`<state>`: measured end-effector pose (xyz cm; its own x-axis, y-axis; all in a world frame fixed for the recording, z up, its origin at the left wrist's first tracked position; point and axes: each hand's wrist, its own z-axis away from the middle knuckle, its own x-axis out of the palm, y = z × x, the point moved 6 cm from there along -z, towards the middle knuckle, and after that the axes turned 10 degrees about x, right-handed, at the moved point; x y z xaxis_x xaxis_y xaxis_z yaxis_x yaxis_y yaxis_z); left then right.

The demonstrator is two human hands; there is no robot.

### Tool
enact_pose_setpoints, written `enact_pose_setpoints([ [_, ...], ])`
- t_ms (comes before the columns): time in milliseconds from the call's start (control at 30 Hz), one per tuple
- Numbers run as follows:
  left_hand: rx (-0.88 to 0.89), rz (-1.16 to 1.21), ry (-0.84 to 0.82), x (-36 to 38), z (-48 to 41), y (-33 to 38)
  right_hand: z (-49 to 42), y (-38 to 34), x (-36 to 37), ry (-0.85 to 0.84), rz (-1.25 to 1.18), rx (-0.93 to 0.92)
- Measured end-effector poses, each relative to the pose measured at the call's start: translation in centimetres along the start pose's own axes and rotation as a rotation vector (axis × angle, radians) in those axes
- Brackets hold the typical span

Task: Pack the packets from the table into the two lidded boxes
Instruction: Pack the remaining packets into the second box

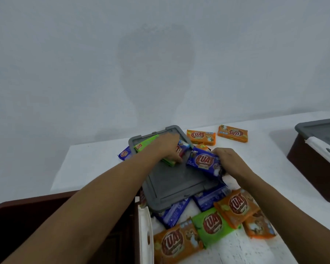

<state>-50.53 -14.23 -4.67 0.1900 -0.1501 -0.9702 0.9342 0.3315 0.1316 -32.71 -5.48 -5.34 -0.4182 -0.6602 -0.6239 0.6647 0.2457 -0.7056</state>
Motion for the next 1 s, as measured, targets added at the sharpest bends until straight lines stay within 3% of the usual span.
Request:
enact_pose_setpoints([
  [233, 0.001, -0.008, 0.152, -3.4, 4.0, -1.3, 2.5, -1.3, 0.5, -0.091, -0.343, 0.021],
  [333, 0.033, 0.028, 0.248, -7.1, 8.8, -2.9, 5.6, -4.2, 1.4, -0.217, -0.502, -0.012],
  [500, 0.042, 0.229, 0.310, -10.0, 19.6, -6.0, 11.1, -10.5, 4.0, -0.337, -0.484, -0.113],
  [633, 0.010, 0.187, 0.260, -8.6, 27.8, -8.3, 16.2, -15.4, 6.8, -0.221, -0.103, -0.298],
  [867, 0.077, -0.046, 0.095, -2.4, 34.9, -9.6, 21.2, -18.1, 16.4, -0.043, 0.969, -0.697],
  [1000, 0.084, -0.311, -0.009, 0.1, 34.8, -9.0, 20.8, -16.0, 20.8, -0.057, 1.286, -0.728],
])
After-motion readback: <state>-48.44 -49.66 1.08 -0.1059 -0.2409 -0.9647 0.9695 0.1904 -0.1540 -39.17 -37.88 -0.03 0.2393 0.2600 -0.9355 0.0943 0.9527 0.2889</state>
